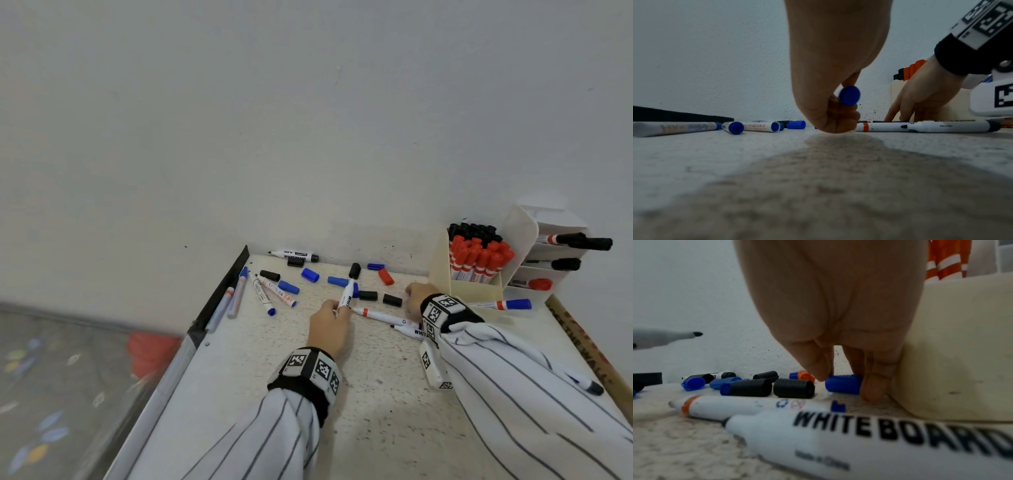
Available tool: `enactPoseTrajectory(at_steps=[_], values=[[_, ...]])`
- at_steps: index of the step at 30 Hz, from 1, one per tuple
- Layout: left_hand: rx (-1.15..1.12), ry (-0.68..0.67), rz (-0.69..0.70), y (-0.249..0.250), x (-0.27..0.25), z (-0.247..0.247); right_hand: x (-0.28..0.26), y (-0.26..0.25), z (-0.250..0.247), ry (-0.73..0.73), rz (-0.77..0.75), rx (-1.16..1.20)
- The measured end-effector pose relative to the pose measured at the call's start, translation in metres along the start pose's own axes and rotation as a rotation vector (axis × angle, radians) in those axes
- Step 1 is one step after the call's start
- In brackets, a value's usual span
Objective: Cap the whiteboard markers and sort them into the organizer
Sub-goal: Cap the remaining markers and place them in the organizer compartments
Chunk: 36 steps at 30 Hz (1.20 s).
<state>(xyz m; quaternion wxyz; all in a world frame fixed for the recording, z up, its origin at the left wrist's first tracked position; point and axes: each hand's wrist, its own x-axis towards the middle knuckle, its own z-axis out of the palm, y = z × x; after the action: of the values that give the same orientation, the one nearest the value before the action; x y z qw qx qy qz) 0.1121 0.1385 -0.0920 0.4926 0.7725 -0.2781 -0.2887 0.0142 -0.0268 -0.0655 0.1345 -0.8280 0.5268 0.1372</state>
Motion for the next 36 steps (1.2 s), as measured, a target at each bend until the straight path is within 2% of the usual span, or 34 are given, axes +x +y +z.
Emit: enactPoseTrajectory(at_steps=[5, 12, 14, 17, 22, 27, 30, 33, 36], values=[[0.035, -0.025, 0.026, -0.001, 0.001, 0.000, -0.004, 0.004, -0.004, 0.150, -0.059, 0.213], [0.091, -0.059, 0.109, 0.002, -0.005, -0.001, -0.037, -0.006, -0.014, 0.409, -0.461, 0.568], [0.116, -0.062, 0.134, 0.004, -0.007, -0.002, -0.049, -0.008, -0.014, 0.457, -0.491, 0.670], [0.164, -0.075, 0.183, 0.009, -0.011, -0.005, -0.060, -0.006, -0.015, 0.506, -0.452, 0.800], [0.226, -0.103, 0.248, 0.012, -0.020, -0.012, -0.071, 0.000, -0.009, 0.410, -0.450, 0.885], [0.299, -0.145, 0.343, 0.013, -0.034, -0.019, -0.087, 0.000, 0.004, 0.257, -0.555, 0.902], [0.334, -0.179, 0.346, 0.016, -0.043, -0.024, -0.097, -0.003, 0.009, 0.206, -0.594, 0.870], [0.299, -0.201, 0.335, 0.020, -0.056, -0.031, -0.109, -0.006, 0.010, 0.142, -0.501, 0.808], [0.369, -0.187, 0.367, 0.019, -0.070, -0.033, -0.117, -0.010, 0.013, 0.182, -0.455, 0.743]])
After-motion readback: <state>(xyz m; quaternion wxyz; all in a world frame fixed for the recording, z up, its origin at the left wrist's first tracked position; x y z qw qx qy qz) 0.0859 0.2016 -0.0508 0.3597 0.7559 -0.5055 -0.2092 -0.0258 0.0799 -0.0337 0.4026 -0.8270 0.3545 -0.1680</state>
